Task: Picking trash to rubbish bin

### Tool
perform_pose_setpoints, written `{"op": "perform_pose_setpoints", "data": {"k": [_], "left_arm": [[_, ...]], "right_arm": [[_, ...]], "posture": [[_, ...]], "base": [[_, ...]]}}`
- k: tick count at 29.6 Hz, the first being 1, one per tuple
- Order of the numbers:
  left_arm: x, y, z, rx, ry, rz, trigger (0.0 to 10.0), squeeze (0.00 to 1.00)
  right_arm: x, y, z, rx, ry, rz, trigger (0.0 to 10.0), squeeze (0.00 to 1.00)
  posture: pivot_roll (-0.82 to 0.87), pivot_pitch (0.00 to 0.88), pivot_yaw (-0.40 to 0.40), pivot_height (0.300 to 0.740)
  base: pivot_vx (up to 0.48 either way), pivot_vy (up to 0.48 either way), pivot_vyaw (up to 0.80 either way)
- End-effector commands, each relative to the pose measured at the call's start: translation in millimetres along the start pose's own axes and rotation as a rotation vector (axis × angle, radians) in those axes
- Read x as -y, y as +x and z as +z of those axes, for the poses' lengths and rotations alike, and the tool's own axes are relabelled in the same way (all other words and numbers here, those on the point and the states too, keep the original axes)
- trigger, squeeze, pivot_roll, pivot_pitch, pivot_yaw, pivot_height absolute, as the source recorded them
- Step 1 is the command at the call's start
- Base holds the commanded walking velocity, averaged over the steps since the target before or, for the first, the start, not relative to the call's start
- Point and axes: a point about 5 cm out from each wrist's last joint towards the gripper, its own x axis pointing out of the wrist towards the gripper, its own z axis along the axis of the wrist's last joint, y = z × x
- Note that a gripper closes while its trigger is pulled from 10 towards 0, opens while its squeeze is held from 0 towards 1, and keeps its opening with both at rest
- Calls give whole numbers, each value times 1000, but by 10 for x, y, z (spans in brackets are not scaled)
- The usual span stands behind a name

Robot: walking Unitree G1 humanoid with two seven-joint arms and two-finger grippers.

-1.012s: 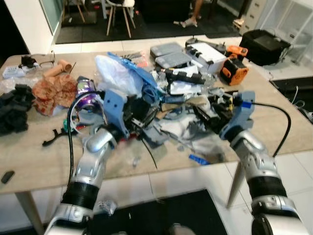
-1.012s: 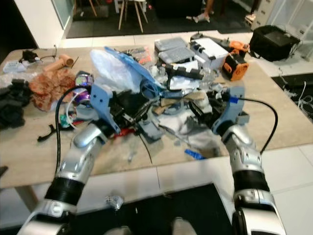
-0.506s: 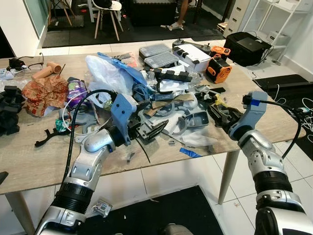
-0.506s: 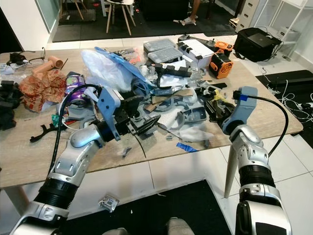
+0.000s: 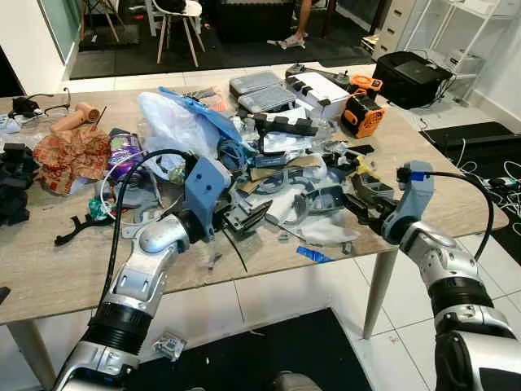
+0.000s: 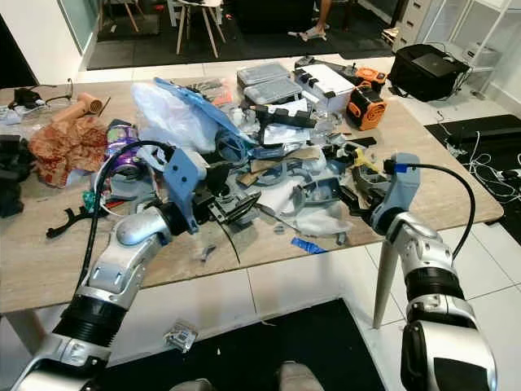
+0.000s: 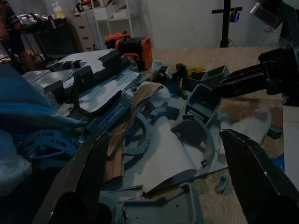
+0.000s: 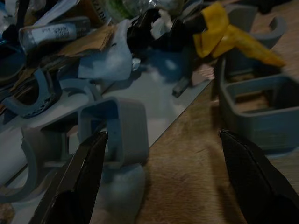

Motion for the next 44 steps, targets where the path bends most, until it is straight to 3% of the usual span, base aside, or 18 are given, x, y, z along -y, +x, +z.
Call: {"op": "perform_pose_setpoints", "data": {"k": [1,12,13,15,16,17,35,40,44], "left_arm": [[-5,-25,13,-15,19,-9,10000,0],[-9,-46,24,-23,35,-4,10000,0],[-11,-49,24,-25,37,-1,10000,0],[-12,-49,24,-25,37,1,10000,0],[-12,-48,25,-26,38,4,10000,0],[-12,-45,25,-26,38,5,10000,0],[-19,-32,28,-31,46,16,10000,0],[-27,-30,37,-25,46,23,10000,0],[-34,-30,53,-8,34,37,10000,0]], "right_arm": [[27,-2,-14,-13,2,-5,10000,0],[-7,31,-88,-38,4,9,10000,0],[-24,43,-81,-30,5,21,7569,0],[-33,48,-77,-25,6,26,7569,0],[-40,55,-74,-18,3,29,314,0],[-42,57,-73,-15,3,29,0,0],[-42,62,43,50,-1,41,0,0],[-83,65,190,143,37,87,0,0],[-187,49,426,284,105,197,0,0]], "posture": [[-70,0,-14,740],[-57,0,-10,740],[-58,0,-8,740],[-58,0,-8,740],[-58,0,-8,740],[-57,0,-9,740],[-60,0,-10,740],[-60,0,-11,740],[-64,0,-12,740]], "base": [[0,0,0],[0,0,0],[0,0,0],[0,0,0],[0,0,0],[0,0,0],[0,0,0],[0,0,0],[0,0,0]]}}
